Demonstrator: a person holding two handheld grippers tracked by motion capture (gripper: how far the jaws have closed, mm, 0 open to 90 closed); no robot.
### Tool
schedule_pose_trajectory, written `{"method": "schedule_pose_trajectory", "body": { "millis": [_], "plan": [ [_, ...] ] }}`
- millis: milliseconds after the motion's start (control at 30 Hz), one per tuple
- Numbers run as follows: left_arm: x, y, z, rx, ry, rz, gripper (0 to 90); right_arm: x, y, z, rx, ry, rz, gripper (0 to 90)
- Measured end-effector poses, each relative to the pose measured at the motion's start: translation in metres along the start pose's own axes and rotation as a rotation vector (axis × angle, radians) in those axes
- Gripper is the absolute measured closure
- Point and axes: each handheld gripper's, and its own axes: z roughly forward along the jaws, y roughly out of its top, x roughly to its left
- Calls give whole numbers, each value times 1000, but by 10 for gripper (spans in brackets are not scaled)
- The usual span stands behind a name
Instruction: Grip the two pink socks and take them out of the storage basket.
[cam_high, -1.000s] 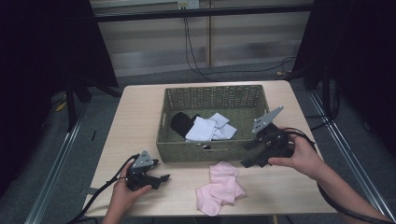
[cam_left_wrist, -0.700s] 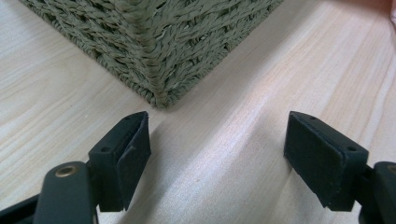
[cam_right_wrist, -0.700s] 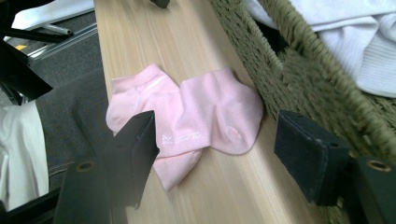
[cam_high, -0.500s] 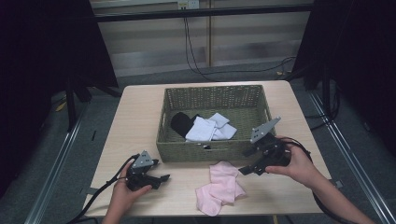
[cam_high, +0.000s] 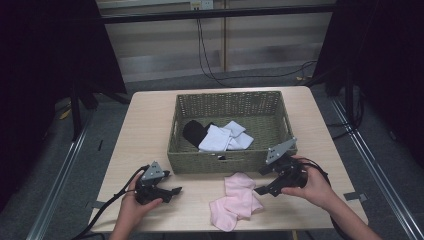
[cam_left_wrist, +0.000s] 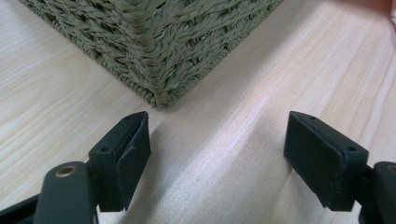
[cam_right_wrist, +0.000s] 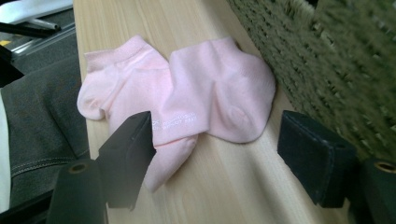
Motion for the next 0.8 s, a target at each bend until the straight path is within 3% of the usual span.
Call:
{"method": "schedule_pose_trajectory", "body": {
  "millis": [667, 767, 800],
  "plan": [
    [0, 0, 0, 0, 0, 1, 224, -4, -35, 34, 13, -62, -26, 232],
    [0, 0, 0, 0, 0, 1, 225, -5, -41, 35, -31, -65, -42, 222],
    [0, 0, 0, 0, 0, 2, 224, -6, -43, 35, -33, -86, -63, 216]
  ]
}}
